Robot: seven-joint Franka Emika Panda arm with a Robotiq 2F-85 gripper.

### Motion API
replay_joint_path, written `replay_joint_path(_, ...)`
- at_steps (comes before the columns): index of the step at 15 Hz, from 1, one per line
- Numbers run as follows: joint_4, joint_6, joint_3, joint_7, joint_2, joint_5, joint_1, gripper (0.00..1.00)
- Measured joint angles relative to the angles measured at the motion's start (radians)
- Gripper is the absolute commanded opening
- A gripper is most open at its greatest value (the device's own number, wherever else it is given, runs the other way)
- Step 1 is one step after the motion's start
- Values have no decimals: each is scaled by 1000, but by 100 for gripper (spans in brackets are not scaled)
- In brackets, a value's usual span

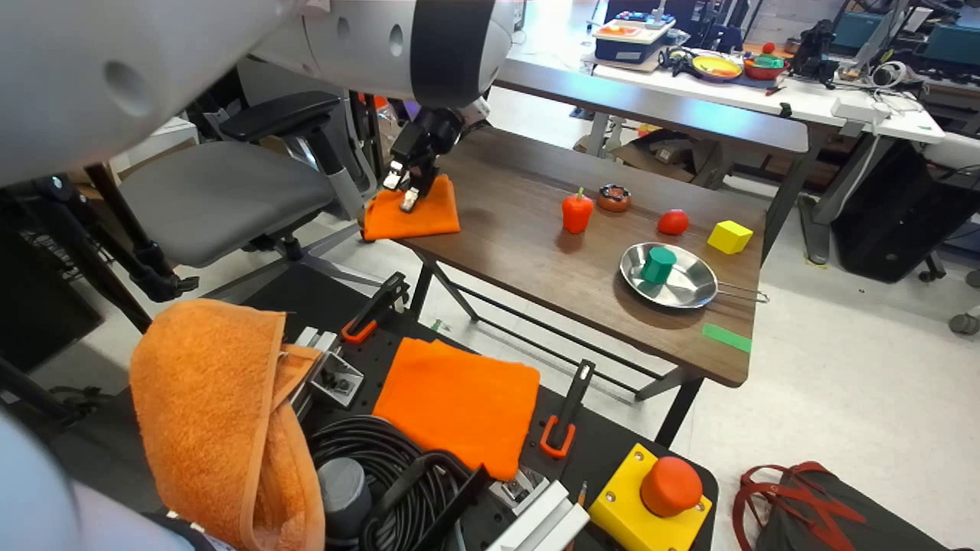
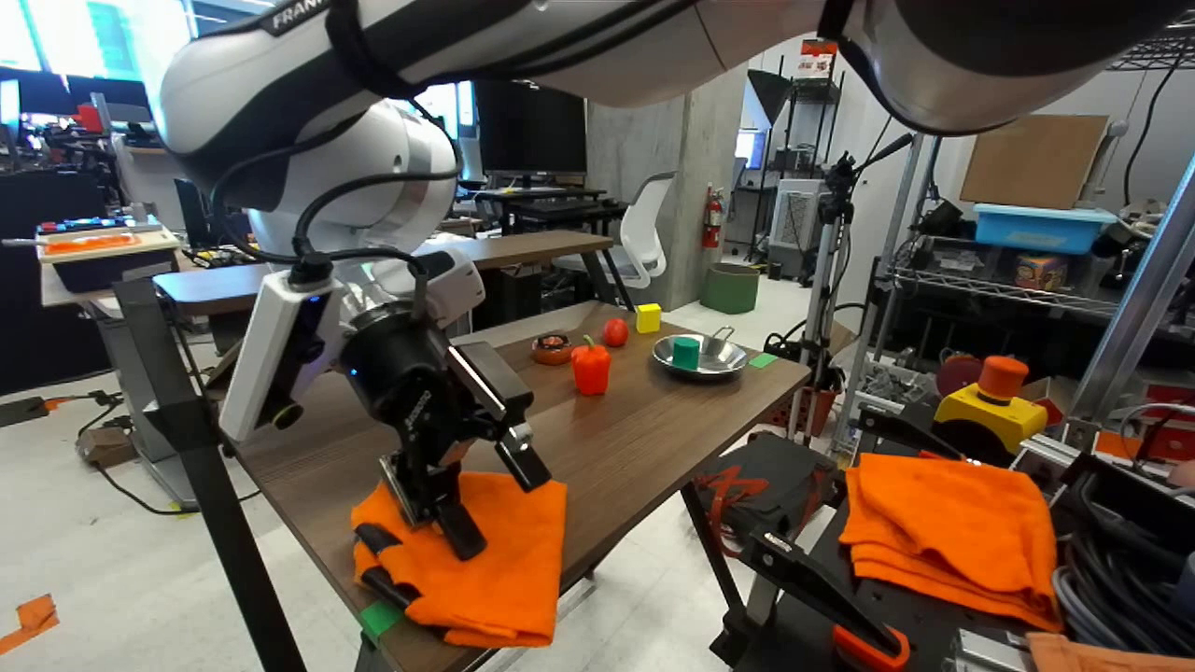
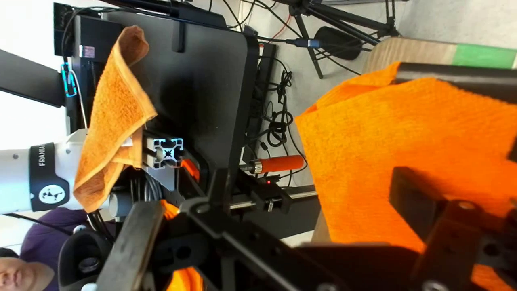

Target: Slide the orange cloth forward

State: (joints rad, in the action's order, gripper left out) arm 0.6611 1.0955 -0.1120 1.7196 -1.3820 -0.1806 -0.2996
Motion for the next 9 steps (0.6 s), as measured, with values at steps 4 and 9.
replay_joint_path(4,-46,18,0,-43,56,46,-46,100)
replay_joint_path(9,-39,1,2,-80,161,99,-103,100)
